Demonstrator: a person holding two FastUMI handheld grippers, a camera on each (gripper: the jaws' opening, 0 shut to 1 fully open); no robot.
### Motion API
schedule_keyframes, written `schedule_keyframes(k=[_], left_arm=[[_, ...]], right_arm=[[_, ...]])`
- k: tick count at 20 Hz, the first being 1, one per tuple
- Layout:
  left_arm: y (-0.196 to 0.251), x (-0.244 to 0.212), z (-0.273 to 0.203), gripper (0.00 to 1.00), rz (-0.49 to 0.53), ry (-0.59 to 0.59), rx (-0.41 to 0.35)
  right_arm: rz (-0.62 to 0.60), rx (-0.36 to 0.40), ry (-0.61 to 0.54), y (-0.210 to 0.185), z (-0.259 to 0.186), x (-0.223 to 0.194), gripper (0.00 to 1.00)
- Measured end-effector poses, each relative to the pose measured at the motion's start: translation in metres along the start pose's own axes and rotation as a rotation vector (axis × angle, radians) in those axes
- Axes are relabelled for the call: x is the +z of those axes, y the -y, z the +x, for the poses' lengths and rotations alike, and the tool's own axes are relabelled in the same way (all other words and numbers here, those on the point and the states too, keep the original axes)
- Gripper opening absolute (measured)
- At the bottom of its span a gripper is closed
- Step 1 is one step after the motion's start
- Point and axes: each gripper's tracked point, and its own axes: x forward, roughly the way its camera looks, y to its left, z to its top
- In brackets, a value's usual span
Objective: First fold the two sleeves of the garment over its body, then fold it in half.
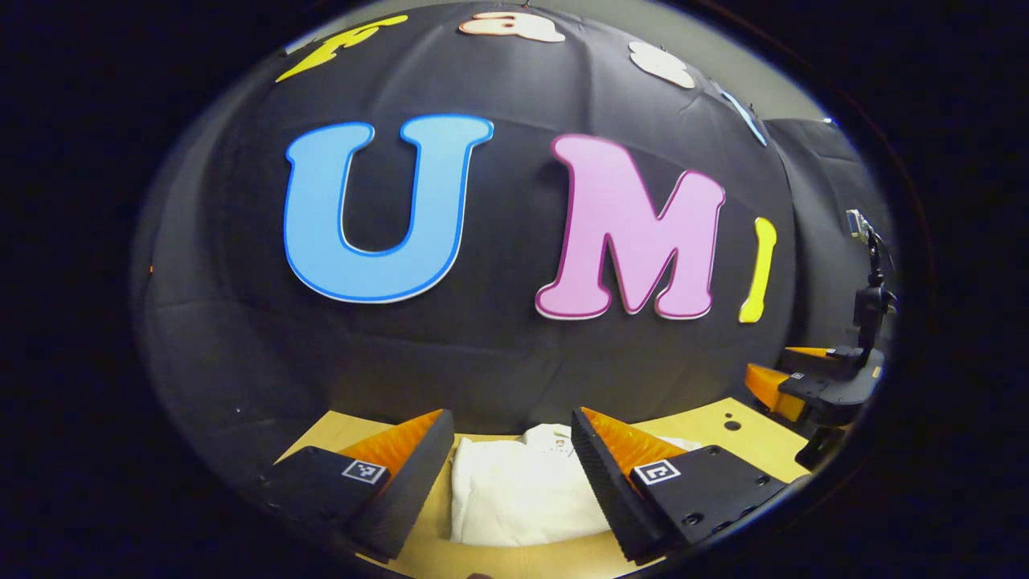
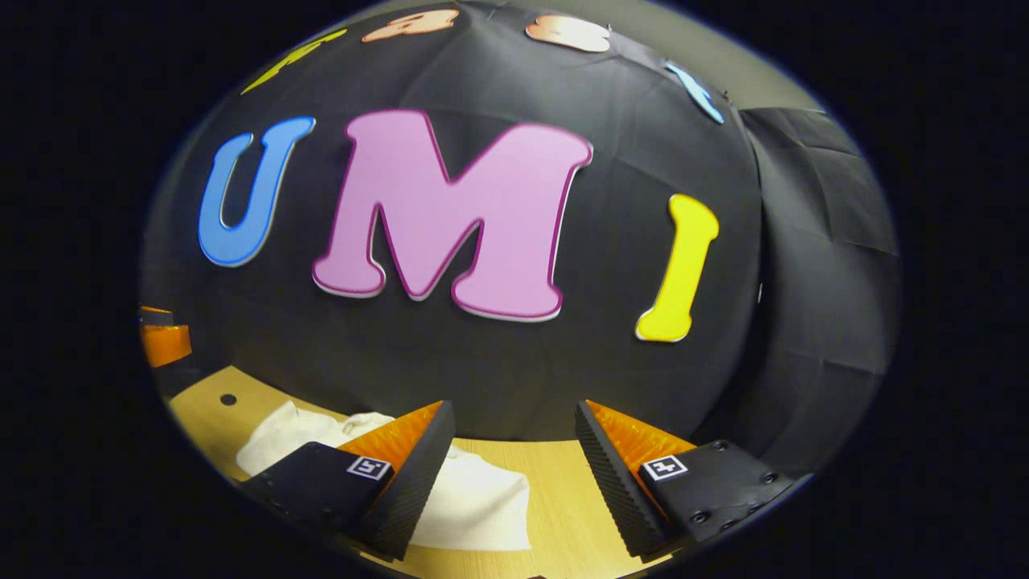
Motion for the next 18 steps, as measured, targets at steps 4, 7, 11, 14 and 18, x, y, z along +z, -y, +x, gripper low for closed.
schedule_keyframes(k=[4,7,11,14,18], left_arm=[[0.002,0.042,-0.067,0.96,0.111,0.051,-0.017],[0.009,0.067,-0.124,0.96,0.125,0.085,-0.032],[0.001,0.083,-0.192,0.96,0.122,0.134,0.050],[0.004,0.090,-0.238,0.96,0.083,0.165,0.061],[-0.005,0.072,-0.289,0.96,0.040,0.159,0.100]], right_arm=[[-0.003,-0.007,0.062,0.006,-0.078,0.075,0.97],[-0.003,-0.015,0.127,0.008,-0.134,0.116,0.96],[0.002,-0.018,0.221,0.007,-0.200,0.160,0.96],[-0.002,-0.019,0.241,0.008,-0.249,0.170,0.96],[0.007,-0.001,0.284,0.002,-0.304,0.174,0.96]])
